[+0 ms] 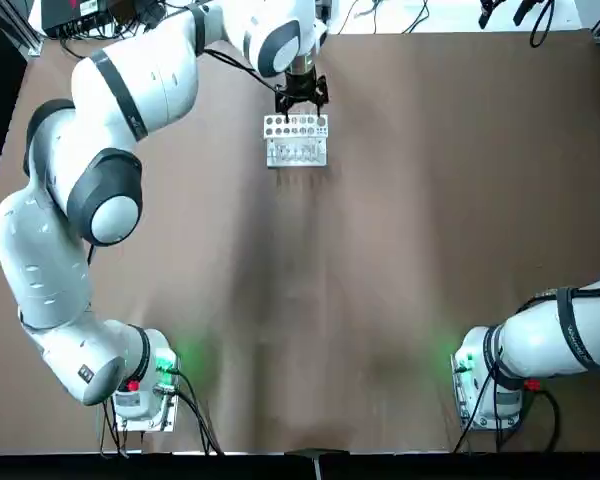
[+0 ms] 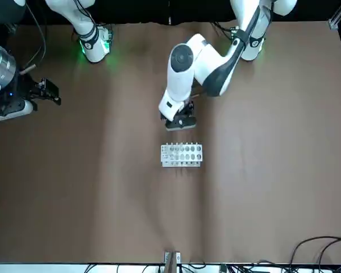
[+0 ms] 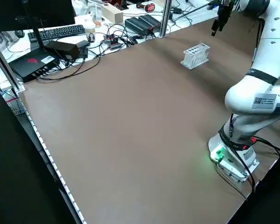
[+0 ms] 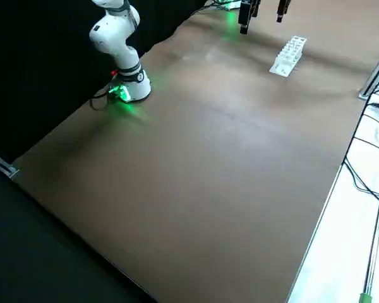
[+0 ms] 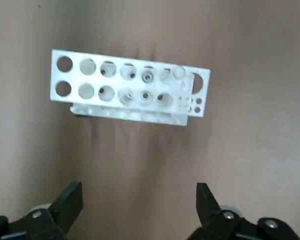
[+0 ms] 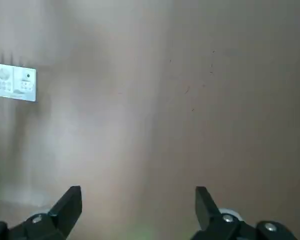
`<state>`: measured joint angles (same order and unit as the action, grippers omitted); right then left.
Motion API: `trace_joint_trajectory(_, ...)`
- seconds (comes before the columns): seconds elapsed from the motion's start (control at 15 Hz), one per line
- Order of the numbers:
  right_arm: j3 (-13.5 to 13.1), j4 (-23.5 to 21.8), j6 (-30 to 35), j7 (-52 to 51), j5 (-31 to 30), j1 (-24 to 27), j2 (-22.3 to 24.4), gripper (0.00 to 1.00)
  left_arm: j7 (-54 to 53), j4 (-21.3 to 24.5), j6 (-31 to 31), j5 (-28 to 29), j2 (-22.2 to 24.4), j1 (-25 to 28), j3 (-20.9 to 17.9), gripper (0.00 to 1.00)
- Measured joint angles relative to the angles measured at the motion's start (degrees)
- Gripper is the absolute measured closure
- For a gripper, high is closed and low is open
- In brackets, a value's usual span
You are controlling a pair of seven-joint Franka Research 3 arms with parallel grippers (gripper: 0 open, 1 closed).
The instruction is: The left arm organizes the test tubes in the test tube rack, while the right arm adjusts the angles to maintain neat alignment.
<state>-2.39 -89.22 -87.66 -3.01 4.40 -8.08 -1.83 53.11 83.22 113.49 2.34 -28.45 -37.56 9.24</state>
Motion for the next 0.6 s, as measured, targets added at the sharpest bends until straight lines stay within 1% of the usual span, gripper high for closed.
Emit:
trace_joint_trajectory(0.07,0.00,0.00,0.00,0.00,0.00,0.00,0.00,0.00,-1.02,-0.08,0.37,0.00,-0.20,0.02,-0.78,0.00)
trace_joint_trajectory(0.2,0.00,0.00,0.00,0.00,0.00,0.00,0.00,0.00,-2.53,-0.10,3.34,0.00,-0.96,0.02,-2.40,0.00)
trace_joint_trajectory(0.4,0.00,0.00,0.00,0.00,0.00,0.00,0.00,0.00,-4.75,-0.10,7.90,0.00,-3.65,-0.37,-4.21,0.01)
trace_joint_trajectory(0.53,0.00,0.00,0.00,0.00,0.00,0.00,0.00,0.00,-7.08,-0.19,9.00,0.00,-5.32,-1.08,-4.89,0.08)
trace_joint_trajectory(0.6,0.00,0.00,0.00,0.00,0.00,0.00,0.00,0.00,-7.19,-0.22,9.00,0.00,-5.43,-1.24,-4.94,0.08)
